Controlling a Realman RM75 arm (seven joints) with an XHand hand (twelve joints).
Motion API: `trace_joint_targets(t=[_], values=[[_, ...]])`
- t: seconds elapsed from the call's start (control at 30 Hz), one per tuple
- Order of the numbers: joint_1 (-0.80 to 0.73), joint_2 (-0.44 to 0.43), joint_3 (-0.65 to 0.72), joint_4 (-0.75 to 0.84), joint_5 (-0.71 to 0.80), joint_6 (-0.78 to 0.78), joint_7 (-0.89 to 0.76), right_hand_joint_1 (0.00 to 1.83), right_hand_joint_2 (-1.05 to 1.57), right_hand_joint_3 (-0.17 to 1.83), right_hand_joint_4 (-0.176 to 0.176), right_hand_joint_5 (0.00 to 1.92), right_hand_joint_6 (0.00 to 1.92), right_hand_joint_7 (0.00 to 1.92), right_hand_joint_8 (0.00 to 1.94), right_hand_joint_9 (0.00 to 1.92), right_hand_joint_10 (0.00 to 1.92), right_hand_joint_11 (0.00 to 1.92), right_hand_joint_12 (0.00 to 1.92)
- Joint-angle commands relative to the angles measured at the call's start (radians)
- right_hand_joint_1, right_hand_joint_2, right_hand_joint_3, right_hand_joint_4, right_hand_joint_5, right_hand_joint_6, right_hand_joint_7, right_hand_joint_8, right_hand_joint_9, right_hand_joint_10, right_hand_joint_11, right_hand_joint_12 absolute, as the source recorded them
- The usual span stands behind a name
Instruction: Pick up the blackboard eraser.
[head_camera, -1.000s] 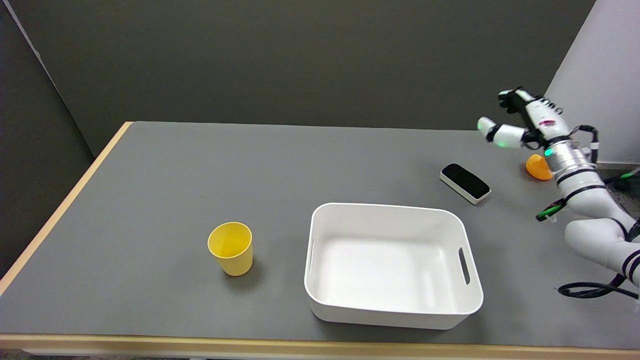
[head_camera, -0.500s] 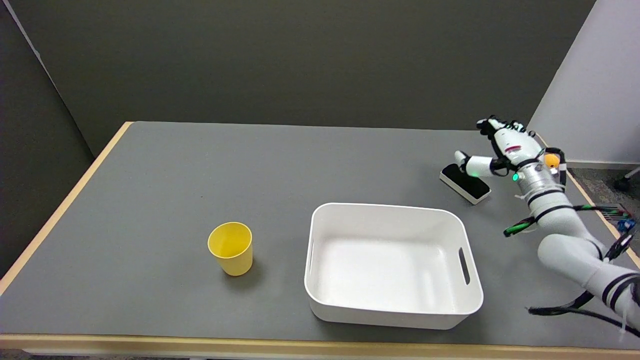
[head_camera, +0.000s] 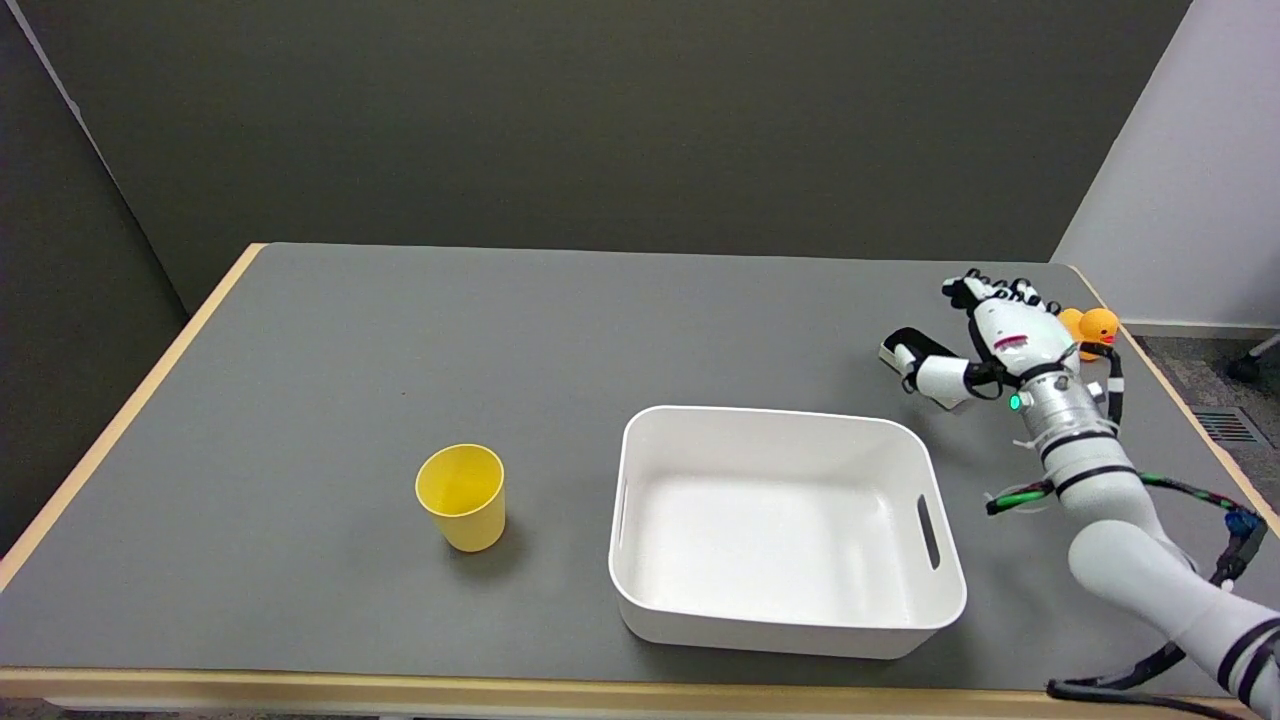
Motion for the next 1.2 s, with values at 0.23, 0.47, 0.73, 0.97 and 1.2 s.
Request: trace_joint_targets(t=[0.23, 0.47, 0.73, 0.97, 1.2], values=[[-0.050, 0.004, -0.105, 0.049, 0.228, 0.038, -0.195, 0.52, 0.66, 0.80, -0.147, 0.20, 0.43, 0.31, 0.60, 0.22, 1.00, 0.00, 1.22], [0.018, 0.028, -0.114, 0.008, 0.224, -0.031, -0.192, 0.53, 0.67, 0.81, -0.144, 0.21, 0.45, 0.34, 0.60, 0.23, 1.00, 0.00, 1.23], [0.041, 0.024, -0.114, -0.038, 0.226, -0.035, -0.188, 0.54, 0.67, 0.81, -0.137, 0.23, 0.46, 0.36, 0.60, 0.25, 1.00, 0.01, 1.23], [0.043, 0.010, -0.114, -0.055, 0.228, -0.031, -0.188, 0.55, 0.67, 0.82, -0.131, 0.23, 0.46, 0.36, 0.58, 0.25, 0.99, 0.01, 1.23], [0.043, 0.010, -0.114, -0.054, 0.228, -0.022, -0.188, 0.55, 0.67, 0.82, -0.128, 0.23, 0.46, 0.36, 0.58, 0.25, 0.98, 0.01, 1.23]])
